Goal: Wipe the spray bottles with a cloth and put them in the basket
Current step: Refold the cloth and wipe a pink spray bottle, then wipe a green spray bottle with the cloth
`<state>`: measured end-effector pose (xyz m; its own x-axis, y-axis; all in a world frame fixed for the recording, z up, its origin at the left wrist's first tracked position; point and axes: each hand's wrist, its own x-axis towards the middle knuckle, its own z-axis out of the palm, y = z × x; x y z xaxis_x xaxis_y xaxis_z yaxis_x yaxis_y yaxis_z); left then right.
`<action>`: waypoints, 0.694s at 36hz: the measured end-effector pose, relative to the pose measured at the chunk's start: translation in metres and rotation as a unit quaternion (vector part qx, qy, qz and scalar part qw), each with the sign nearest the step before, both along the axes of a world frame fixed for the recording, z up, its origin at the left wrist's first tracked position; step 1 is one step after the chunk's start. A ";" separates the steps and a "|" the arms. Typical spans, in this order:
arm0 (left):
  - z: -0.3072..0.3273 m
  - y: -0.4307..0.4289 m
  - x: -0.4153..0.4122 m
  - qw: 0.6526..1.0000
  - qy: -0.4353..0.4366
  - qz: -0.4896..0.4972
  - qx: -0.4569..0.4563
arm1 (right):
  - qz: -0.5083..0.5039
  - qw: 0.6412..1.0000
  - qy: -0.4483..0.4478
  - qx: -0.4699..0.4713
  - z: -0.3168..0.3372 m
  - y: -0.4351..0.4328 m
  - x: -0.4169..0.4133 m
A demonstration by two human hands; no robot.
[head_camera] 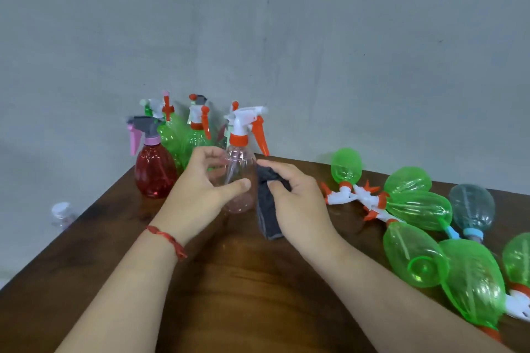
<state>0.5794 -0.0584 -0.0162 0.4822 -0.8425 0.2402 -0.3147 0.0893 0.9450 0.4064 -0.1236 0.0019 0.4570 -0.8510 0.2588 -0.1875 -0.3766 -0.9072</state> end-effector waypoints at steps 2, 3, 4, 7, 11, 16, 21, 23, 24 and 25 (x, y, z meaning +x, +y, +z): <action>-0.004 0.001 0.014 0.999 0.008 0.032 0.004 | 0.009 1.000 0.009 0.002 -0.001 0.002 0.018; -0.007 0.001 0.020 0.999 0.012 0.043 0.013 | 0.012 1.000 0.016 0.003 -0.003 0.002 0.026; -0.009 0.001 0.025 0.998 0.013 0.049 0.023 | 0.013 1.000 0.027 0.006 -0.005 0.003 0.034; -0.022 -0.001 0.037 0.997 0.007 0.053 0.057 | 0.009 0.999 0.047 0.011 -0.014 0.002 0.051; -0.025 0.000 0.047 0.993 -0.019 0.078 0.087 | -0.003 0.998 0.059 -0.017 -0.021 -0.001 0.063; -0.021 0.004 0.053 0.978 -0.102 0.117 0.140 | 0.019 0.995 0.092 -0.036 -0.020 0.000 0.076; -0.023 0.005 0.056 0.973 -0.099 0.167 0.124 | 0.025 0.990 0.125 -0.052 -0.024 -0.004 0.092; -0.022 0.006 0.056 0.969 -0.107 0.193 0.108 | 0.027 0.989 0.137 -0.055 -0.026 -0.006 0.098; -0.021 0.006 0.055 0.966 -0.117 0.204 0.103 | 0.030 0.988 0.139 -0.055 -0.027 -0.006 0.100; -0.020 0.007 0.053 0.963 -0.127 0.216 0.099 | 0.032 0.988 0.141 -0.054 -0.027 -0.006 0.101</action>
